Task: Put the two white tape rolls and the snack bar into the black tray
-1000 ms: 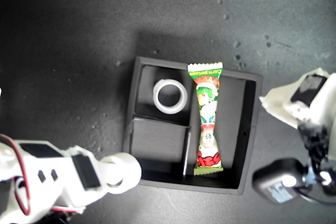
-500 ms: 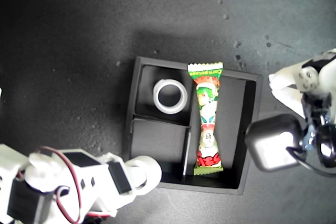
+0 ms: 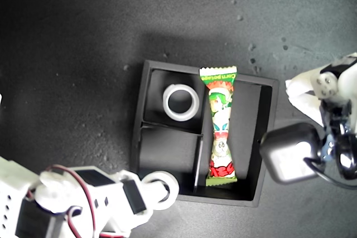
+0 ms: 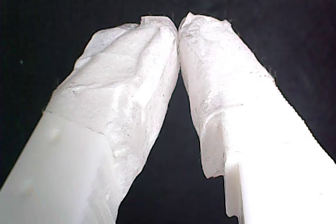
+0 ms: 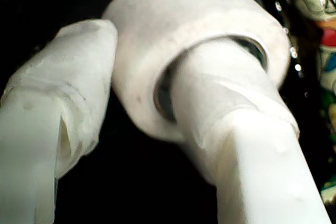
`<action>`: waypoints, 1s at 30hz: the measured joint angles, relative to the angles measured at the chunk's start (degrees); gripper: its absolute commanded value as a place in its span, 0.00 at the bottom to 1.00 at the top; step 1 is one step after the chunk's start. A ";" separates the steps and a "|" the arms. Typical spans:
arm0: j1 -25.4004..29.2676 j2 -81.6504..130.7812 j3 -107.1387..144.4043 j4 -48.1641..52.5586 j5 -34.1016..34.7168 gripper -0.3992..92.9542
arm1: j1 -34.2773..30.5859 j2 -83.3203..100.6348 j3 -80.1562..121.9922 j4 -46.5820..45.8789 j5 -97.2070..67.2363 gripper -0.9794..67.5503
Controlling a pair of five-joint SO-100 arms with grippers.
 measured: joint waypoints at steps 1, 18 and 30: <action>0.00 -0.35 -0.62 0.26 0.00 0.15 | 0.00 0.00 0.00 0.00 0.00 0.01; -8.79 38.06 32.08 2.37 -8.88 0.01 | -0.53 20.92 18.02 0.00 8.53 0.01; -12.66 83.32 80.77 -5.89 -16.52 0.01 | -0.35 52.47 64.42 -11.69 16.87 0.01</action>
